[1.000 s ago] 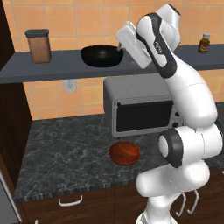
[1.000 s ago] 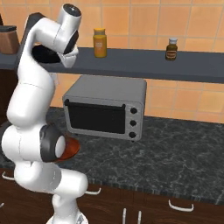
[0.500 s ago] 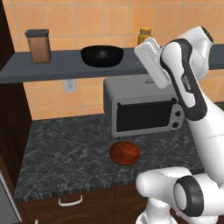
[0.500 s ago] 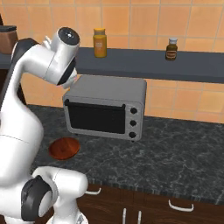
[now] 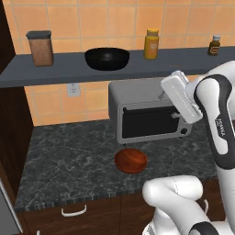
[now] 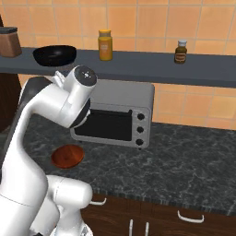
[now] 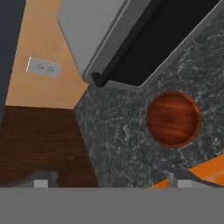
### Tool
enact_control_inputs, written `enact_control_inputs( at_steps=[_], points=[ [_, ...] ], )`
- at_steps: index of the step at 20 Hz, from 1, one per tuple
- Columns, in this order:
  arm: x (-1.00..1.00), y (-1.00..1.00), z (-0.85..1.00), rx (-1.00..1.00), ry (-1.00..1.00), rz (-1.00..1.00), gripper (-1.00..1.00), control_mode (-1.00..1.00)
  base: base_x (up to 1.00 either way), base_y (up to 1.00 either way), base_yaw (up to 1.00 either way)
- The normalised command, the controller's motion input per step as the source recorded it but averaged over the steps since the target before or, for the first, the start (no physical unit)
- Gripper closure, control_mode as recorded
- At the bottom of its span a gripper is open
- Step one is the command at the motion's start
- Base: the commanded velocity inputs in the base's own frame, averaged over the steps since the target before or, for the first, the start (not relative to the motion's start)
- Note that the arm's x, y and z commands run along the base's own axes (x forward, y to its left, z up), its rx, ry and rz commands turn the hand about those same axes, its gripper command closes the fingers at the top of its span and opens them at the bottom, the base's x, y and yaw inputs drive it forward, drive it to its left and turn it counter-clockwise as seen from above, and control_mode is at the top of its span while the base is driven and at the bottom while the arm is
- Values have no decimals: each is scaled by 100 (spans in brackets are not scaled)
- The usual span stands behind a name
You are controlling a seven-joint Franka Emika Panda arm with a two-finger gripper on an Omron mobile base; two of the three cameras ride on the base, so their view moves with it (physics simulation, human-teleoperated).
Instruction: Pick up the bowls on the counter and stack them on top of one another in the open cabinet. Place the smaller bowl on top of the larger bowl.
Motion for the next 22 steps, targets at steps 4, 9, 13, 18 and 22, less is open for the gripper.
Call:
enact_control_inputs(
  at_steps=[4,9,13,18,22],
  points=[
    [-16,-32,-83,-5,15,6,-100,-100,0,0,0],
    [-14,-10,-89,-5,7,8,-100,-100,0,0,0],
    [9,2,-76,-10,19,2,-100,-100,0,0,0],
    [8,-2,-46,-2,24,0,-100,-100,0,0,0],
    [12,-8,-37,0,16,0,-100,-100,0,0,0]
  ],
)
